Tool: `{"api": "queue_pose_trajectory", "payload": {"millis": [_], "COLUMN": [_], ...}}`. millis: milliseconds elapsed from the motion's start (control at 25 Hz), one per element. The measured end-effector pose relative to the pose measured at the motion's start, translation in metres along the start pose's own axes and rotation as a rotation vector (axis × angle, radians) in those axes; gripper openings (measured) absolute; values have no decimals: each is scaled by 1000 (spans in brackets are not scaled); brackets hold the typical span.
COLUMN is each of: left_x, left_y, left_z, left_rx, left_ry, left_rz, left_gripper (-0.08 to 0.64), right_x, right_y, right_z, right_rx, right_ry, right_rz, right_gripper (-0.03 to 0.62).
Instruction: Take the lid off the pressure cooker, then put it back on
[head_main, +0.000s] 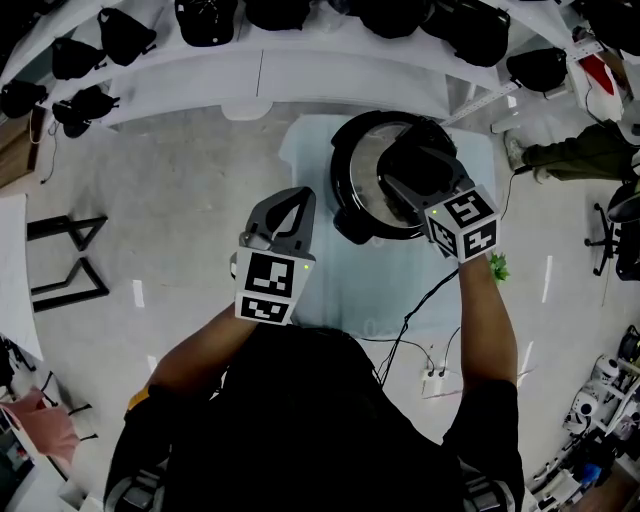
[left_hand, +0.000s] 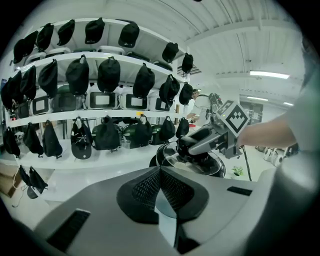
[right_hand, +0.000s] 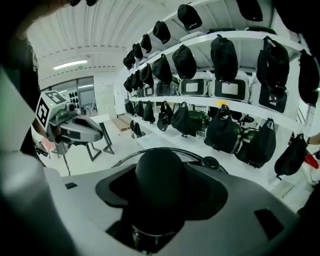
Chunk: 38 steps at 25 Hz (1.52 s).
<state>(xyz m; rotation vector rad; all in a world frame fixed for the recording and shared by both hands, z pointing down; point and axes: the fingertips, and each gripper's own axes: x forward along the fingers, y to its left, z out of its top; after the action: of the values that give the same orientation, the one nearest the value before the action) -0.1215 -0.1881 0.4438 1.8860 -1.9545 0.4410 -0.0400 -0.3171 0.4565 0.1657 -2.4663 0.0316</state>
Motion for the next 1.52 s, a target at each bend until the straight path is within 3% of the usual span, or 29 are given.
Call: {"api": "queue_pose_trajectory", "payload": {"millis": [360, 680, 1000, 1520], "left_x": [7, 7, 10, 12], "left_y": [-9, -12, -15, -28], "left_z": [4, 1, -1, 5], "left_rx": [5, 10, 8, 8], "left_ry": [-3, 3, 4, -7], "left_rz": [-30, -43, -54, -81], "left_gripper": [8, 8, 8, 8], "right_x": [1, 1, 7, 8], "right_y": [-3, 2, 1, -4], "right_z": [-3, -1, -5, -5], "right_rx": [30, -53, -51, -2], "right_ry": [2, -10, -27, -36], "right_rz": [-15, 42, 56, -41], "right_gripper": [293, 293, 295, 293]}}
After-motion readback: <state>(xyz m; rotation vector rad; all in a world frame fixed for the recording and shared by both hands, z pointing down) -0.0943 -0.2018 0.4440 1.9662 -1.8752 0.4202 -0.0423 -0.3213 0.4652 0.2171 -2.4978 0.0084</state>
